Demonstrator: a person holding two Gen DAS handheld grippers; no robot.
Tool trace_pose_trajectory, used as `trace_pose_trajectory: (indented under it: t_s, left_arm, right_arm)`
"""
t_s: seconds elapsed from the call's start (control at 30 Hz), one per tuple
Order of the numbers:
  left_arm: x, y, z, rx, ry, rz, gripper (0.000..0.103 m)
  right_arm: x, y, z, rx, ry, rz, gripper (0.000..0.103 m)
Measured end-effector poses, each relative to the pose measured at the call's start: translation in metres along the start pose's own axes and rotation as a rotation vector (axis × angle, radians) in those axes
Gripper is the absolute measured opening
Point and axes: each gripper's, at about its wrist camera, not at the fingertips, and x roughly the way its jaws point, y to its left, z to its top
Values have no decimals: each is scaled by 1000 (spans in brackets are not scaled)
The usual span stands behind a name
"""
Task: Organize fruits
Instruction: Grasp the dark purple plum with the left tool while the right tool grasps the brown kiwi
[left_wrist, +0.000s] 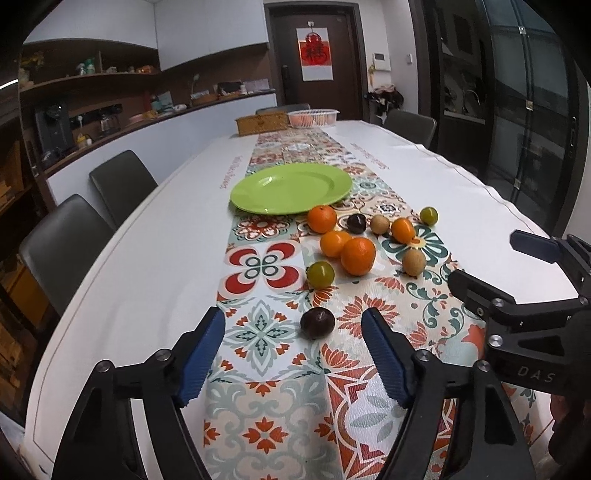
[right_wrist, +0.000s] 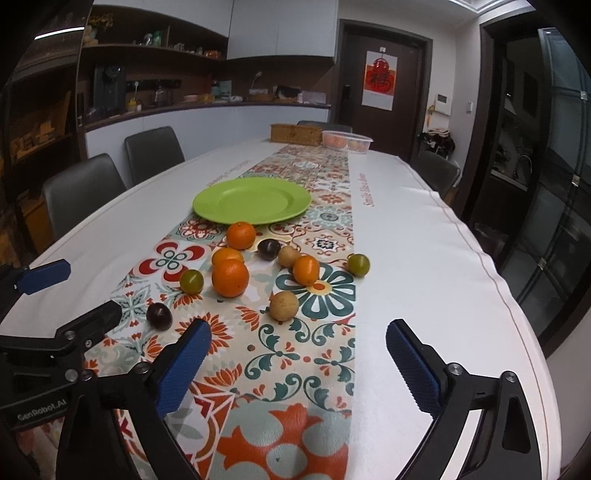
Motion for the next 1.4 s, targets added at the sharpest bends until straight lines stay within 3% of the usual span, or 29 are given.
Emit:
trace_pose_trajectory:
  t_s: [0.67, 0.87, 1.2, 1.4]
  left_arm:
    - [52, 5, 1, 17, 157, -93, 58]
    - [64, 5, 0, 23, 193, -122, 47]
    - [69, 4, 4, 32, 206, -164, 30]
    - [72, 5, 6, 32, 213, -172, 30]
  right_arm:
    - [71, 5, 7, 5, 157, 52, 68]
    - [84, 3, 10, 37, 191, 65, 59]
    - [100, 2, 8, 56, 233, 71, 46]
    - [104, 1, 11, 50, 236, 59, 41]
